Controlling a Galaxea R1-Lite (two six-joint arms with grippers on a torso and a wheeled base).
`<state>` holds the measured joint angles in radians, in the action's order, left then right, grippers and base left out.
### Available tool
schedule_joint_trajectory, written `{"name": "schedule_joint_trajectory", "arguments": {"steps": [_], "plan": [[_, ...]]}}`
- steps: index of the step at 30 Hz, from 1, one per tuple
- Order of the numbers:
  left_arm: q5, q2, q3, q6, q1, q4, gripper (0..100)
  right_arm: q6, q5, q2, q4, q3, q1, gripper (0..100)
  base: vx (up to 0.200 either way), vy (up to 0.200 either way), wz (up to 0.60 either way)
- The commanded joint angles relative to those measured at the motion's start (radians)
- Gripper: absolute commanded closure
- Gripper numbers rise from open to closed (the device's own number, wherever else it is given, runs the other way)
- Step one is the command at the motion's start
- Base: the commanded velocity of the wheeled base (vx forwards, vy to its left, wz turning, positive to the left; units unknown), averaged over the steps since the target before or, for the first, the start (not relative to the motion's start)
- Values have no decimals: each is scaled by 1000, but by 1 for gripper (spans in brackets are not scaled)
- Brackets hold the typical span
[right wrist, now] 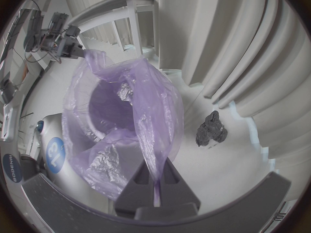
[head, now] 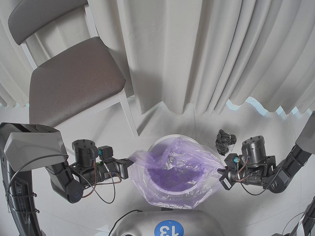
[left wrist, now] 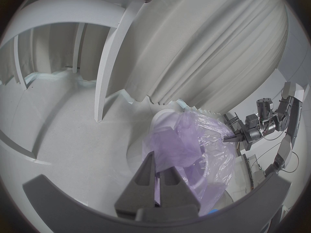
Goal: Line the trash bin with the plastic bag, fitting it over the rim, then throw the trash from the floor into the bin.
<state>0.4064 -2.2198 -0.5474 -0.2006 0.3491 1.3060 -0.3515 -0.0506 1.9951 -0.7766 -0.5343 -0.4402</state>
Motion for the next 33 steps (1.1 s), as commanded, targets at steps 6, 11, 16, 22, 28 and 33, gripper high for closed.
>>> {"name": "schedule_joint_trajectory", "arguments": {"steps": [6, 11, 16, 22, 28, 33], "plan": [[3, 31, 3, 0, -24, 24, 100, 0, -6, 143, -52, -107, -25, 100, 0, 0, 0], [5, 40, 4, 0, -24, 26, 100, 0, -8, 182, -52, -171, -46, 100, 0, 0, 0], [6, 51, 9, 0, -18, 33, 100, -3, -8, 185, -35, -254, -51, 100, 0, 0, 0], [6, 77, 26, -2, -10, 56, 100, 0, -6, 162, 39, -326, -51, 100, 0, 0, 0], [9, 115, 58, 0, 4, 79, 100, 22, 2, 168, 37, -314, -84, 100, 0, 0, 0], [5, 57, 52, 0, 33, 82, 100, 42, -8, 171, 45, -309, -95, 100, 0, 0, 0]]}}
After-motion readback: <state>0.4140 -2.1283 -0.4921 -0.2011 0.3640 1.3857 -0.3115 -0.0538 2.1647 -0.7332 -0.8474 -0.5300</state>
